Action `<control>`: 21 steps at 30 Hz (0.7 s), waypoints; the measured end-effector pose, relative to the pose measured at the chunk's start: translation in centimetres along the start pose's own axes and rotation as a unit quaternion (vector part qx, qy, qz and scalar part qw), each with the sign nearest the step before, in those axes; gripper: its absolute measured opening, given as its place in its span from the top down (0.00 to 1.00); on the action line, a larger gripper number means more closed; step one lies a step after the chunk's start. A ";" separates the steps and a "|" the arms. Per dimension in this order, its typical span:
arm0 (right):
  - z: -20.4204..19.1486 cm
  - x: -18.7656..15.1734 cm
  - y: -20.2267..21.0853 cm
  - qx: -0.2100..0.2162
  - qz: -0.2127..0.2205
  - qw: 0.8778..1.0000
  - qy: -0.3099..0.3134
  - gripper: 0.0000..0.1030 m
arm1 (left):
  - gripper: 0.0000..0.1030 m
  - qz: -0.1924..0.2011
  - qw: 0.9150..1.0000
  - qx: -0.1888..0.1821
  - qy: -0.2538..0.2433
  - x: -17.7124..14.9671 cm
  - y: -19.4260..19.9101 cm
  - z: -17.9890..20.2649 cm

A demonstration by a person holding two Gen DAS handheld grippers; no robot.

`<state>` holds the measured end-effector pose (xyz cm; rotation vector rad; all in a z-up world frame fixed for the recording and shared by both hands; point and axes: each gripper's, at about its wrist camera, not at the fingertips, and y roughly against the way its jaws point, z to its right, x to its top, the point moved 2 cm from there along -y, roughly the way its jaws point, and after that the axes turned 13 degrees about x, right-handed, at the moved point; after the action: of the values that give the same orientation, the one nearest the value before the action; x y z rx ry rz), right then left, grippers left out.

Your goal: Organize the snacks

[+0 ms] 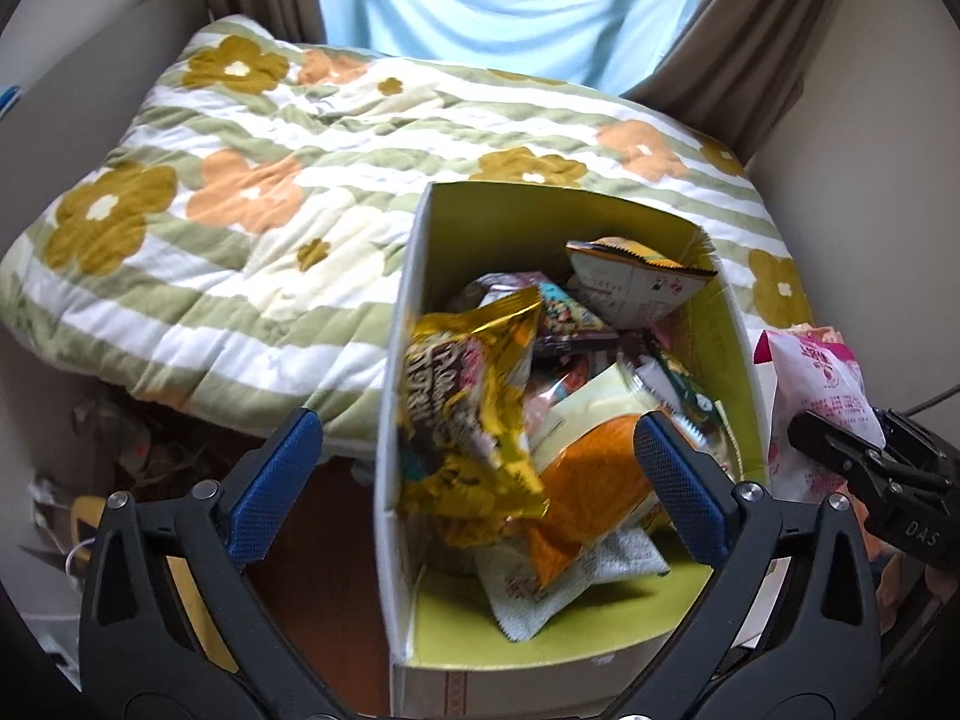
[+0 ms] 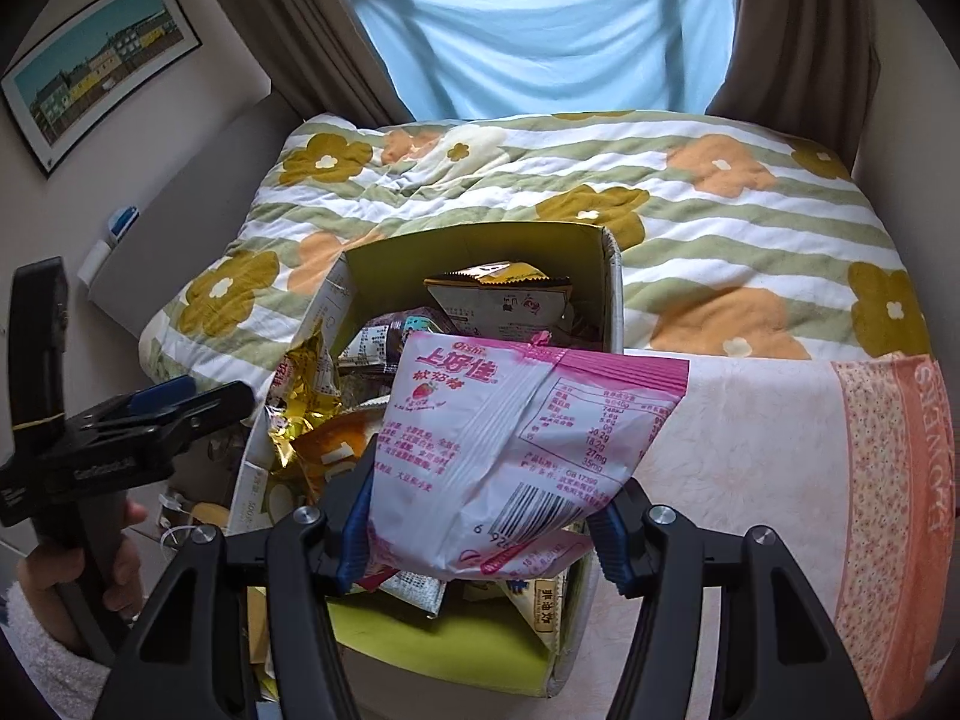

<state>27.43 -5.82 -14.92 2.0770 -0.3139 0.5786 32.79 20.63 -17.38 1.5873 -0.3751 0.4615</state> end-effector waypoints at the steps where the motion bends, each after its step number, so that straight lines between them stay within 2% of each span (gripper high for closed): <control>1: -0.1 -0.2 -0.2 0.000 -0.004 1.000 0.002 0.46 | 0.00 0.001 1.000 0.003 0.001 -0.3 0.3 -0.2; 5: -0.6 -1.2 -0.8 0.010 -0.003 1.000 -0.006 0.44 | 0.00 0.009 1.000 0.013 -0.004 -0.8 1.0 -0.4; 6: -0.7 -1.4 -1.0 0.011 -0.001 1.000 -0.006 0.40 | 0.00 0.009 1.000 0.015 -0.006 -0.9 0.9 -0.4; 9: -1.2 -2.0 -0.7 -0.005 0.015 1.000 0.006 0.00 | 0.00 0.011 1.000 0.018 -0.010 -1.2 1.1 -0.2; 11: -1.5 -2.4 -0.2 -0.027 0.023 0.999 0.014 0.00 | 0.00 0.011 1.000 0.019 -0.011 -1.5 1.3 -0.2; 13: -1.3 -2.7 0.4 -0.069 0.025 0.997 0.014 0.00 | 0.00 0.011 1.000 0.020 -0.011 -1.9 1.8 -0.2; 14: -1.3 -2.8 0.8 -0.074 0.028 0.997 0.015 0.00 | 0.00 0.014 1.000 0.020 -0.010 -2.1 2.2 -0.2; 21: -1.5 -3.5 5.1 -0.057 0.073 0.996 0.014 0.00 | 0.00 0.056 0.998 0.024 -0.007 -3.6 6.8 1.0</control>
<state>21.84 -7.33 -12.32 1.9464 -0.4743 0.6610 26.31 18.98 -13.42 1.6220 -0.4677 0.5495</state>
